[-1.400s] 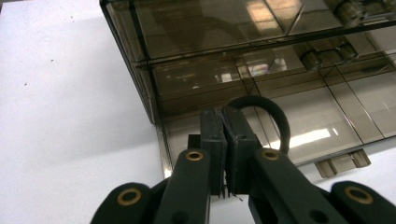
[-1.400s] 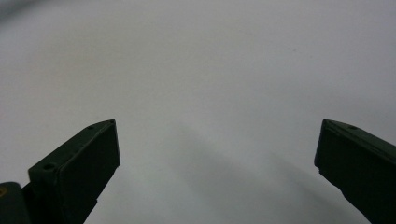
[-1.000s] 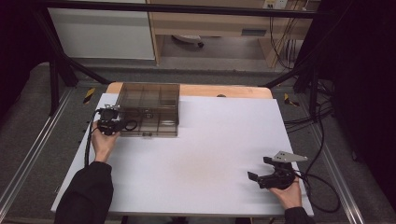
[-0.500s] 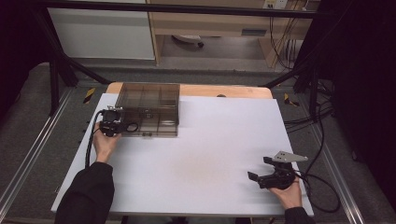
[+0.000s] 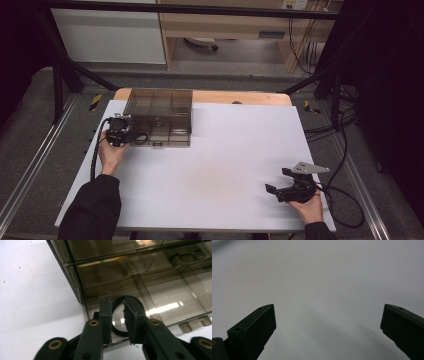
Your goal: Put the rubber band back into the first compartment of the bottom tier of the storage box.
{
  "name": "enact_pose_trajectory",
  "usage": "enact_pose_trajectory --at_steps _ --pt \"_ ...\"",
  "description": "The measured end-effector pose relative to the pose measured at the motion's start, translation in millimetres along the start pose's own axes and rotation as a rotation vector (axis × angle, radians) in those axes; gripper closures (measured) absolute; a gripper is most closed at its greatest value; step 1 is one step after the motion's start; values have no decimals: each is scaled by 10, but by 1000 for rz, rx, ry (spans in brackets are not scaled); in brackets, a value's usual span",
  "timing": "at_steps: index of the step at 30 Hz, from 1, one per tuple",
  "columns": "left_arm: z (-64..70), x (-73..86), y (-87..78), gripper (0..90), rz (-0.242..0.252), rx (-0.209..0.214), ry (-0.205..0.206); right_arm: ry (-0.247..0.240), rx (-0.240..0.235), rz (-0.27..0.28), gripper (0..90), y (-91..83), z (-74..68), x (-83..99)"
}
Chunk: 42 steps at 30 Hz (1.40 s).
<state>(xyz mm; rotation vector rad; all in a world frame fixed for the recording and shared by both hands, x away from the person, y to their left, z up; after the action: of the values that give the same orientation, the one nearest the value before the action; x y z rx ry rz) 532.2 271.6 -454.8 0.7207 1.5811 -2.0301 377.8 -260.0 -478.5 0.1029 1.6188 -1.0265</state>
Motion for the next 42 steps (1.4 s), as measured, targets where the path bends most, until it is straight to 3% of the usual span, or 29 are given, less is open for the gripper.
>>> enact_pose_trajectory --at_steps 2,10,17,31,42 --pt "14 -9 -33 676 8 14 5 2 2 1 8 -1 0 -1" --pt "65 -13 -168 566 26 63 23 1 1 0 8 0 0 0" --pt "120 18 -268 419 37 69 66 3 2 1 8 -1 0 -1" --pt "169 206 -394 262 60 142 94 6 3 2 8 -1 -1 -3" --pt "258 337 -478 135 72 164 137 6 1 3 8 2 -2 -3"
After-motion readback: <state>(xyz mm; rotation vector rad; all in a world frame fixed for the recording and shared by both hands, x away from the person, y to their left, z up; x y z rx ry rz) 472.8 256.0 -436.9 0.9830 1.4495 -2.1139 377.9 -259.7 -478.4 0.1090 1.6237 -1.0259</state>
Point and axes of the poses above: each handheld gripper's, and its own axes: y roughly forward along the jaws, x roughly out of its underside, z roughly to its right, the point moved 5 cm from there along y, roughly forward along the jaws, and after that the axes turned 15 degrees about -y, right-handed, at the moved point
